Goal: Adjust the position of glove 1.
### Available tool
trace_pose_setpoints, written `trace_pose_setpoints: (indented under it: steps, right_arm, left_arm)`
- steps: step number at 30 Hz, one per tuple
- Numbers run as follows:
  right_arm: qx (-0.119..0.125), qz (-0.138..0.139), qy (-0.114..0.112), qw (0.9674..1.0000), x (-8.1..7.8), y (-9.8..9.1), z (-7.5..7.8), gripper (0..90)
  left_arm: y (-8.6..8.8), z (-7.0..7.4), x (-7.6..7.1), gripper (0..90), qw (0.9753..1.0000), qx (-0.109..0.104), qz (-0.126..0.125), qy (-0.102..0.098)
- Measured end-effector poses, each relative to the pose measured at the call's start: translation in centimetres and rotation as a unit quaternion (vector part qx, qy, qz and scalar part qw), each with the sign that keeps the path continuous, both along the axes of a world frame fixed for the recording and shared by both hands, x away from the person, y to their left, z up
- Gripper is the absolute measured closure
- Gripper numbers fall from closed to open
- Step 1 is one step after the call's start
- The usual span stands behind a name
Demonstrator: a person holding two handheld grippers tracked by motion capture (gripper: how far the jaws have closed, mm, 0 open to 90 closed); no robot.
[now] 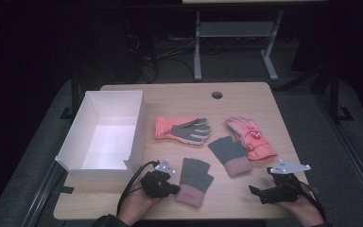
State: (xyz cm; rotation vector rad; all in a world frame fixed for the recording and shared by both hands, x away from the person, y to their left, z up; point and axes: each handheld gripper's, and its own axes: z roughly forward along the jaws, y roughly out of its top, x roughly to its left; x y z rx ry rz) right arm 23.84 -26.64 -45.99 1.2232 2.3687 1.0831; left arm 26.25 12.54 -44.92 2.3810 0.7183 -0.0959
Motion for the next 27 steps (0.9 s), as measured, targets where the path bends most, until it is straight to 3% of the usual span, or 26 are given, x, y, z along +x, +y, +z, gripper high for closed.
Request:
trace_pose_setpoints:
  steps: [12,20,23,27]
  right_arm:
    - [-0.001,0.002,-0.001,1.0,0.0,0.1,0.0,1.1]
    - [-0.002,0.004,-0.002,1.0,0.0,0.0,0.0,1.1]
    - [-0.003,0.003,-0.002,1.0,0.0,0.0,0.1,1.1]
    - [-0.002,0.003,-0.001,1.0,0.1,0.0,0.0,1.1]
  left_arm:
    - [-4.7,-0.1,0.1,89.7,0.998,-0.002,-0.063,-0.007]
    - [-7.6,0.0,0.7,89.7,0.9959,0.0,-0.088,-0.02]
    - [-7.9,0.7,1.0,89.7,0.9956,-0.008,-0.087,-0.033]
    - [-7.8,1.4,2.6,89.7,0.9956,-0.017,-0.074,-0.055]
